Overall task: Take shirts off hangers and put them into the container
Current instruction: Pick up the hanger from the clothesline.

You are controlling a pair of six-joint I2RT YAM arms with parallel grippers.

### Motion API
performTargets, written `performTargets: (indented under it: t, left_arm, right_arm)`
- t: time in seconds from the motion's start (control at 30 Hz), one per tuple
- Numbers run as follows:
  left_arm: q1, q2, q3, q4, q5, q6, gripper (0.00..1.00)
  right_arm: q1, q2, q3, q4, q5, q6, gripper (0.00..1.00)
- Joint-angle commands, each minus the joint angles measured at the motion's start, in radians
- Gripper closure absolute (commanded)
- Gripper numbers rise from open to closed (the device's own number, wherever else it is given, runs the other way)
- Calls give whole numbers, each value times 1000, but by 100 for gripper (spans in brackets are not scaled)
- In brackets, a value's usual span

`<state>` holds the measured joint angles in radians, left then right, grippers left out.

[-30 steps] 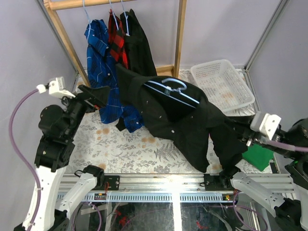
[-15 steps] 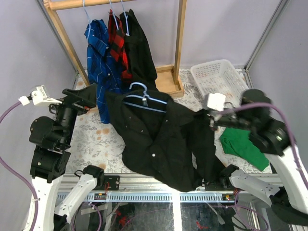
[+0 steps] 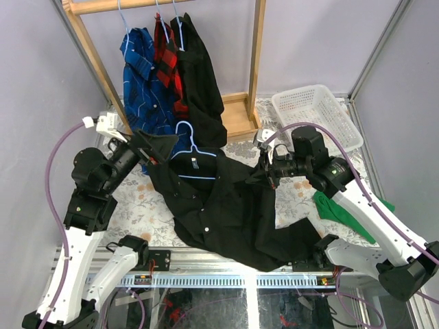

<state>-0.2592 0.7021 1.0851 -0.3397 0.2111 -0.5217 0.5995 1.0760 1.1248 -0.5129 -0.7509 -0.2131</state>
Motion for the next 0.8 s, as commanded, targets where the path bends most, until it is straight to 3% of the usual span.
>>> performTargets:
  t: [0.0, 0.3, 0.53, 0.6, 0.77]
  left_arm:
    - [-3, -28, -88, 177, 243, -20, 0]
    - [-3, -7, -156, 190, 340, 16, 2]
    - [-5, -12, -239, 338, 377, -36, 3]
    - [-5, 4, -241, 341, 389, -46, 5]
    - [-26, 23, -257, 342, 354, -26, 23]
  right_arm:
    - [-1, -50, -37, 204, -10, 183, 100]
    - [-1, -43, -84, 260, 31, 318, 100]
    - [-1, 44, -19, 216, -131, 460, 100]
    - [-1, 52, -7, 176, -139, 429, 100]
    - [-1, 46, -30, 185, -125, 420, 100]
